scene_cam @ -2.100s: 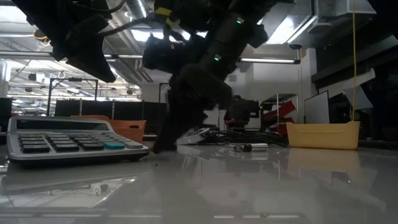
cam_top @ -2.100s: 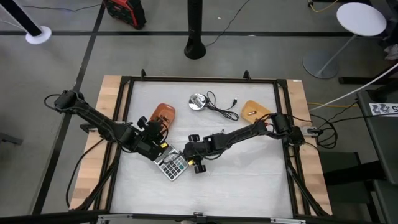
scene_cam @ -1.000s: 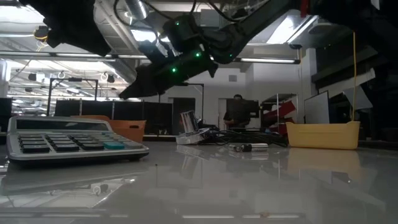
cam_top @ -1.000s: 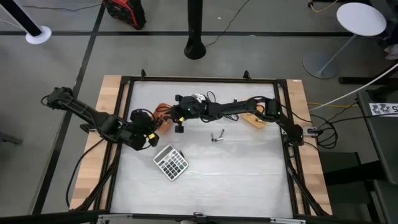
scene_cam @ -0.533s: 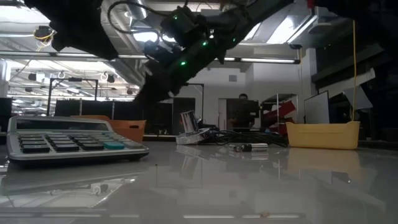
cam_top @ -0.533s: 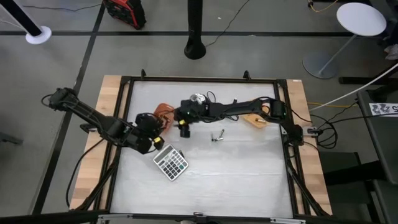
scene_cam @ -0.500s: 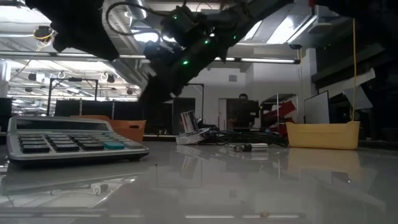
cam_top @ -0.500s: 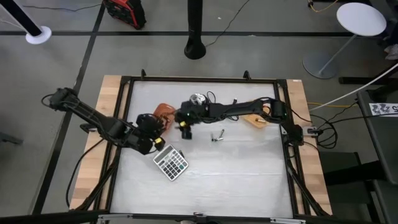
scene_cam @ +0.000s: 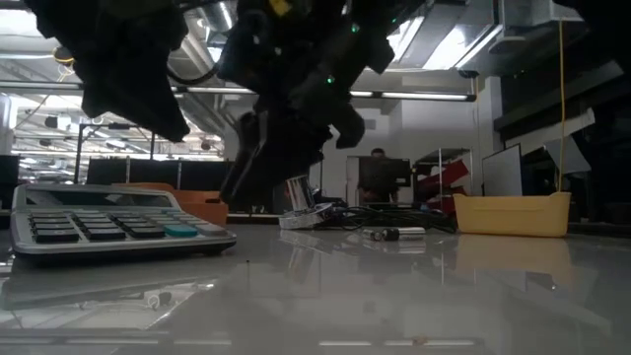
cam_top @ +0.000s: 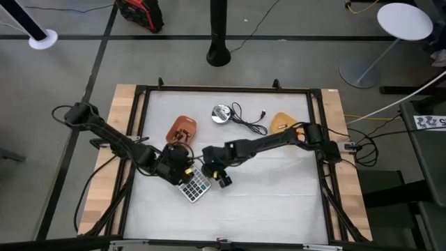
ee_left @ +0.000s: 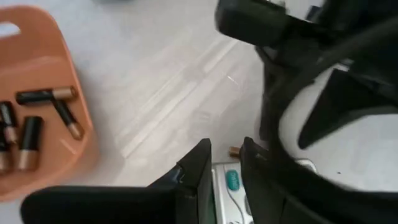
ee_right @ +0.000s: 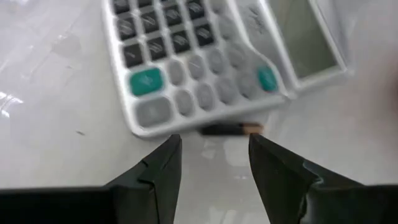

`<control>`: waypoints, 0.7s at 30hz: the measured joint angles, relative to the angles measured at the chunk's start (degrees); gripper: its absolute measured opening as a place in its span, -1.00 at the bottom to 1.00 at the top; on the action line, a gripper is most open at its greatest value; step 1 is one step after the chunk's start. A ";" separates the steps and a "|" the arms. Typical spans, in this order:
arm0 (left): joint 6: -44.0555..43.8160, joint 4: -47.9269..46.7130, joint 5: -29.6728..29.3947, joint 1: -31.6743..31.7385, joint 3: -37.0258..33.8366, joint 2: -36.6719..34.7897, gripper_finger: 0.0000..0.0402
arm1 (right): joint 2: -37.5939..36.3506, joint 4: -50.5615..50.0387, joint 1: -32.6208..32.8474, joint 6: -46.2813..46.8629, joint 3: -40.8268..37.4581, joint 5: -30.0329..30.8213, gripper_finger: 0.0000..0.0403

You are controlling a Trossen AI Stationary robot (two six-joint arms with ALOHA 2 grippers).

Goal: Sort batteries
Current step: Adjust the silver calculator

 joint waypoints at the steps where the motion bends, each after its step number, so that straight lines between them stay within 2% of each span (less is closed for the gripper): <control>1: -0.78 -0.13 0.00 -0.29 0.00 0.43 -0.62 | 0.00 0.60 0.45 -0.04 0.00 0.02 -0.10; 9: -6.78 1.87 0.01 -3.99 0.00 5.10 -0.62 | 0.00 1.25 1.57 0.50 0.00 2.73 -0.10; 21: -6.85 14.34 0.39 -7.36 0.00 13.98 -0.62 | 0.00 1.08 1.46 1.29 0.00 4.11 -0.10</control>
